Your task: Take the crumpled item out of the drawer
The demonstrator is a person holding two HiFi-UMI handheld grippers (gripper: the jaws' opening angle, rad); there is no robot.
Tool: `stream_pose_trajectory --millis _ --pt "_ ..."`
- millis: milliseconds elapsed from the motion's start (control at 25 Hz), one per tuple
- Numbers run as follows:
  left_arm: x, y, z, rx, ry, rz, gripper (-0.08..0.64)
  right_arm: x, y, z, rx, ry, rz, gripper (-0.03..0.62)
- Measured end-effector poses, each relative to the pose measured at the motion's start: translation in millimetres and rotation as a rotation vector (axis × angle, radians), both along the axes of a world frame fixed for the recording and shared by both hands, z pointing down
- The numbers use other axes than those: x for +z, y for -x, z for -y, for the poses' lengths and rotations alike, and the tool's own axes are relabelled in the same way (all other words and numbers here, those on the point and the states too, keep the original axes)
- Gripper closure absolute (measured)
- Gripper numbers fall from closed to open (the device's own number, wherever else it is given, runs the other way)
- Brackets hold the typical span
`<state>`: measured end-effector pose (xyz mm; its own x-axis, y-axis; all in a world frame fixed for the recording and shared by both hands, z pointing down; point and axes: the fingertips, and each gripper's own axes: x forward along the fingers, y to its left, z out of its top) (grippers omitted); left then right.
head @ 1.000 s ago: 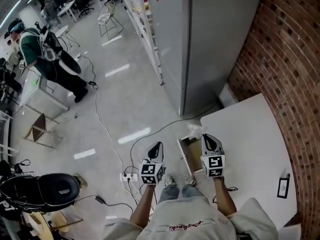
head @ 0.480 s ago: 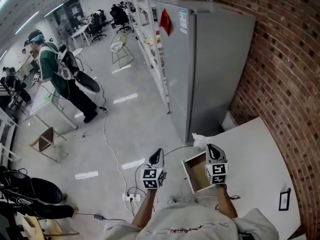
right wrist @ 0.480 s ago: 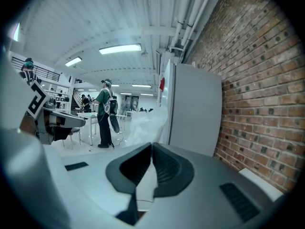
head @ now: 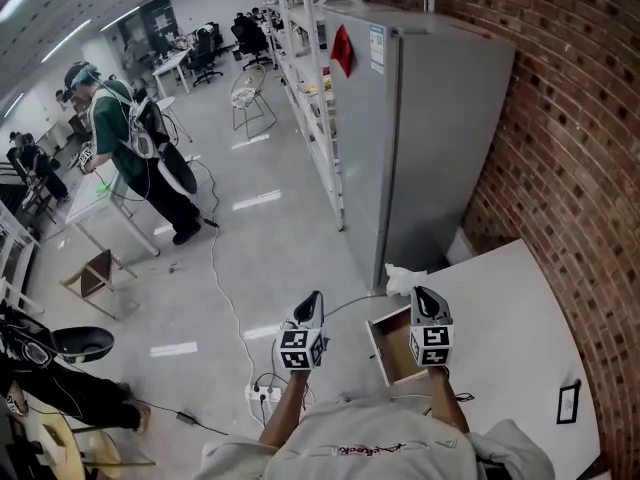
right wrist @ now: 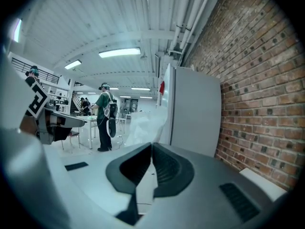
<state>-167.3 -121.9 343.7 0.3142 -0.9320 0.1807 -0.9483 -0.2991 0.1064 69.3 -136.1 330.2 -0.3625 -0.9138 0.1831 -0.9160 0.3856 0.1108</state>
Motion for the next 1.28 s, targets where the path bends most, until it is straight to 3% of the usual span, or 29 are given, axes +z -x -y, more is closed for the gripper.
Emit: stream_pose_trajectory --millis 560,1280 --pt "-30.7 -5.0 16.8 0.012 -0.058 0.018 0.551 -6.1 -4.7 5.5 0.007 -0.007 -0.005 0.574" --pt "-17.9 -18.6 21.3 0.019 -0.040 0.047 0.551 -1.2 -3.0 11.6 -0.014 0.012 0.002 0.574"
